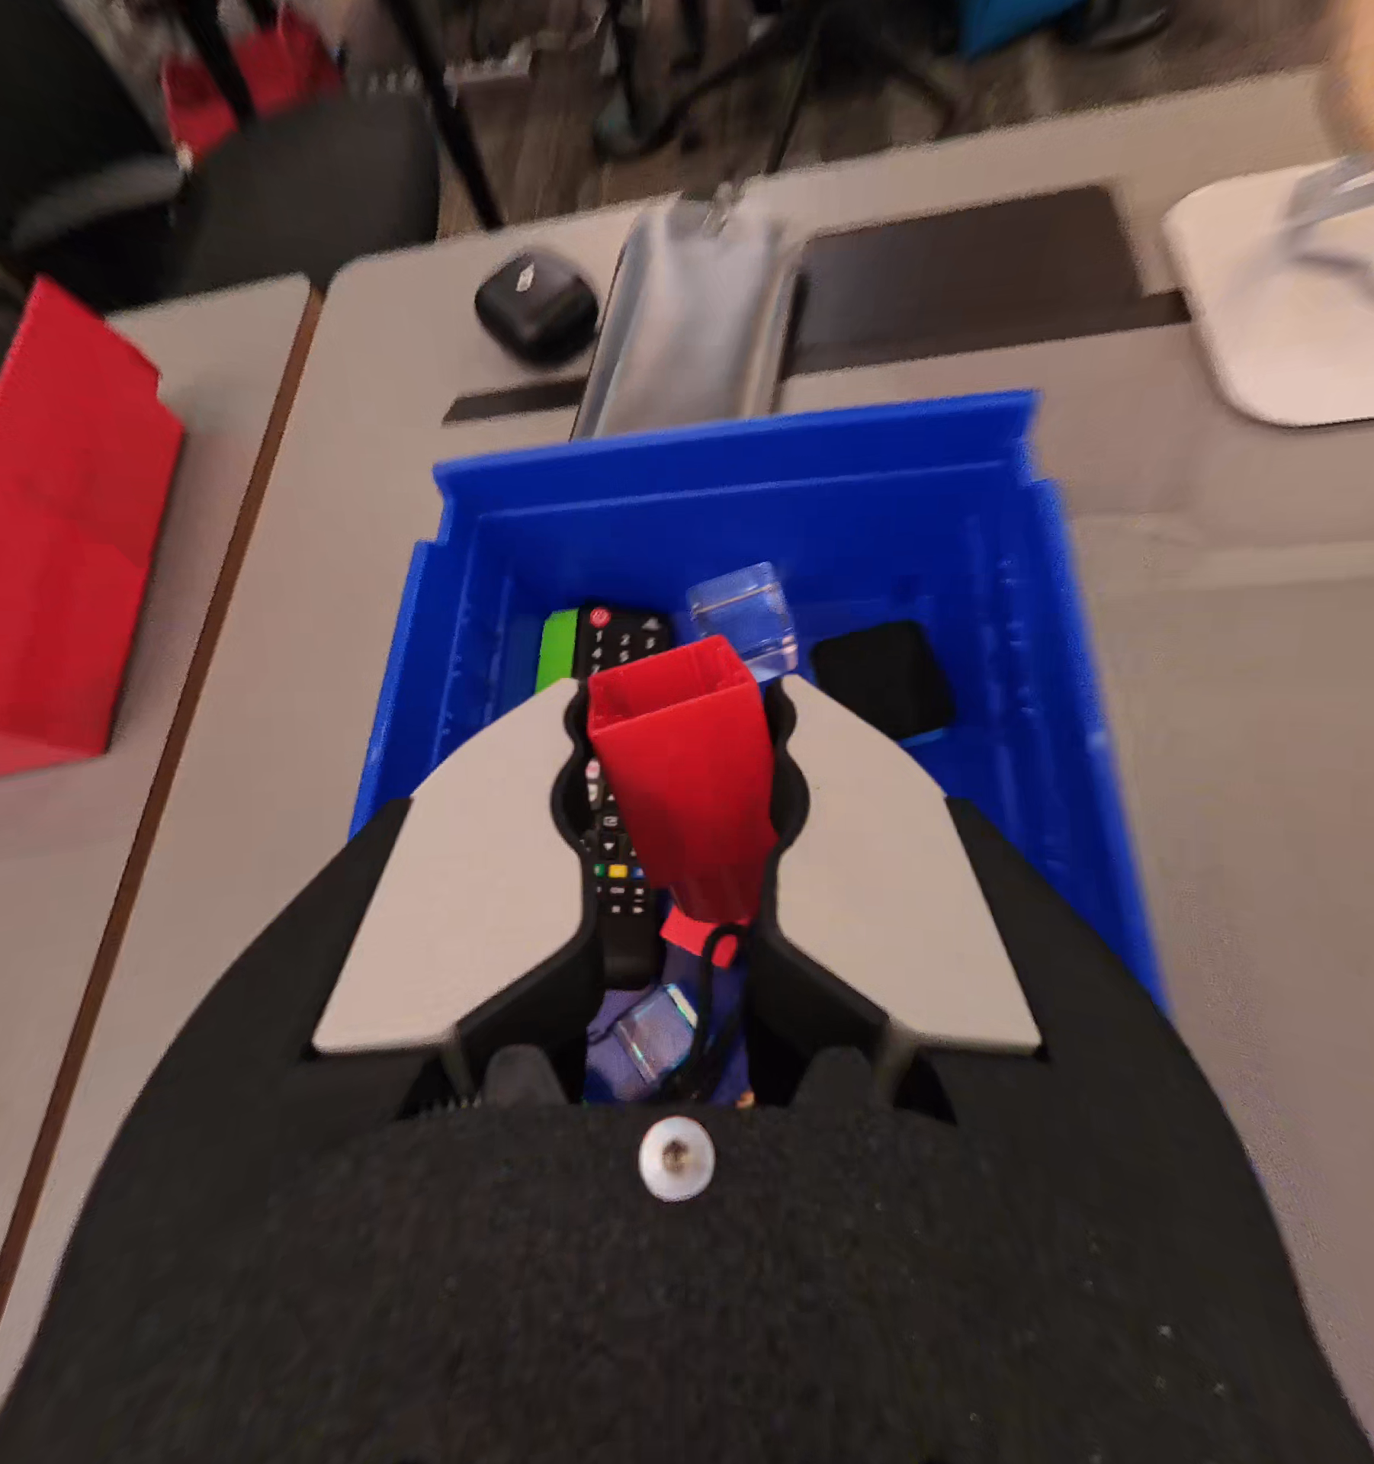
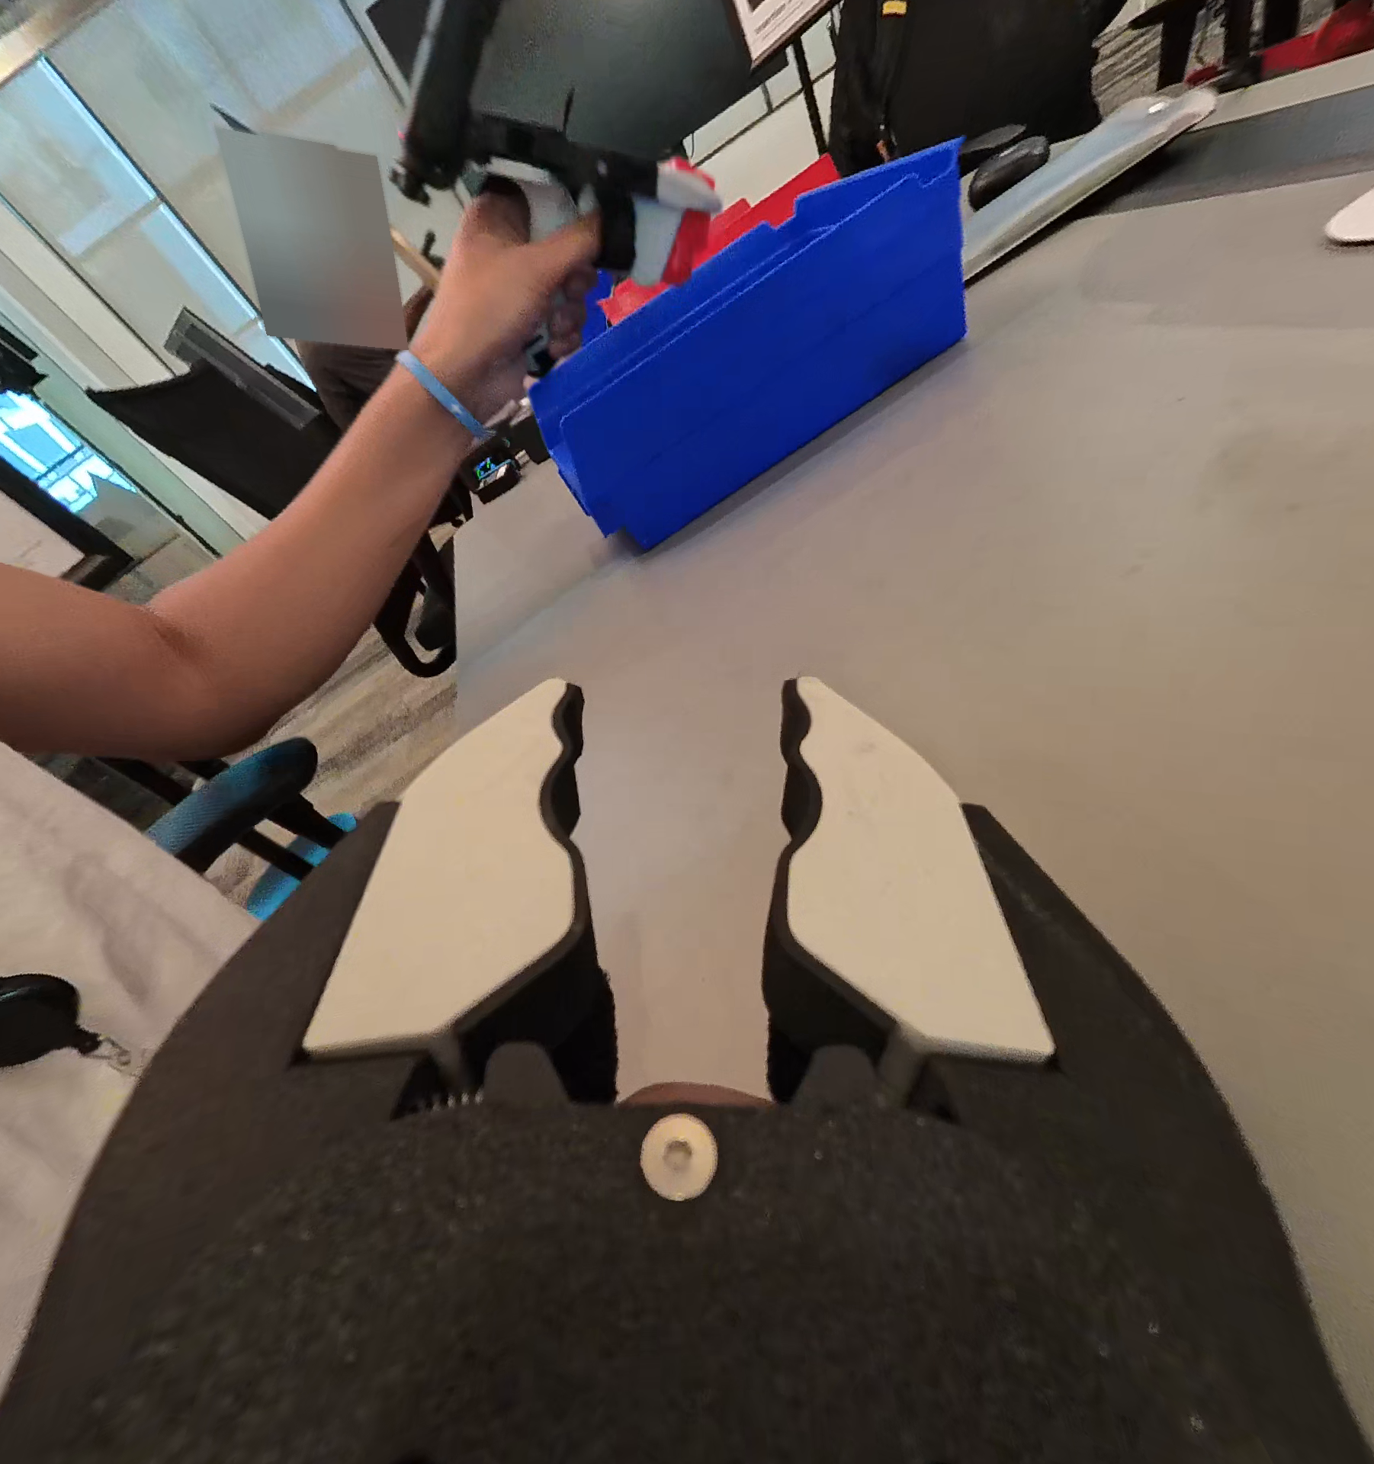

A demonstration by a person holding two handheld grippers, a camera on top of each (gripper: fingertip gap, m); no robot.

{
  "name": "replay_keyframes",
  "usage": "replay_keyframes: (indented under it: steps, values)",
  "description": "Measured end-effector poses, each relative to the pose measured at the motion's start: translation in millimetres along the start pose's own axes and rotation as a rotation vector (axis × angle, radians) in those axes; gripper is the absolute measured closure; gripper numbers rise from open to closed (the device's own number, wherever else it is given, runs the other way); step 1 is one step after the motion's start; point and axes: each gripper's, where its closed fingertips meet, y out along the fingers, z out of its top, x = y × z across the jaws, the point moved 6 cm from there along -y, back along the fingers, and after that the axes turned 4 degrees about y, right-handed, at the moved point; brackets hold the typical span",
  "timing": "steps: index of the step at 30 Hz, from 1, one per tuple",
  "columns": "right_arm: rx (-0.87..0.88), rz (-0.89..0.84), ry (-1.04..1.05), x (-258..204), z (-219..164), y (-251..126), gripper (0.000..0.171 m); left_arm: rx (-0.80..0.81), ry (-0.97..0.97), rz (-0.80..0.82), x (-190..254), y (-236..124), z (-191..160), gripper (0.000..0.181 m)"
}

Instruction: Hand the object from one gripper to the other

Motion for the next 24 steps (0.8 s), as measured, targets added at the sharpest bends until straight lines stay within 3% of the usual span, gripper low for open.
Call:
replay_keyframes:
  steps: [4,8,12,16,22,24]
  values:
    - [-0.041,0.053,0.014,-6,7,16,0.121,0.256,0.122,-0.233,48,-60,15,0.14]
    - [-0.154,0.079,0.025,-1,21,37,0.119,0.435,0.433,-0.435,126,-111,1,0.14]
    - [-0.179,0.11,0.029,-4,40,55,0.11,0.517,0.8,-0.409,196,-136,-33,0.14]
    - [-0.177,0.09,-0.022,-14,46,68,0.111,0.486,1.09,-0.309,246,-136,-61,0.141]
    - [-0.207,0.025,-0.106,-21,26,80,0.117,0.472,1.256,-0.236,287,-138,-78,0.141]
    - [-0.178,0.055,-0.089,-22,23,80,0.135,0.479,1.301,-0.198,295,-139,-80,0.141]
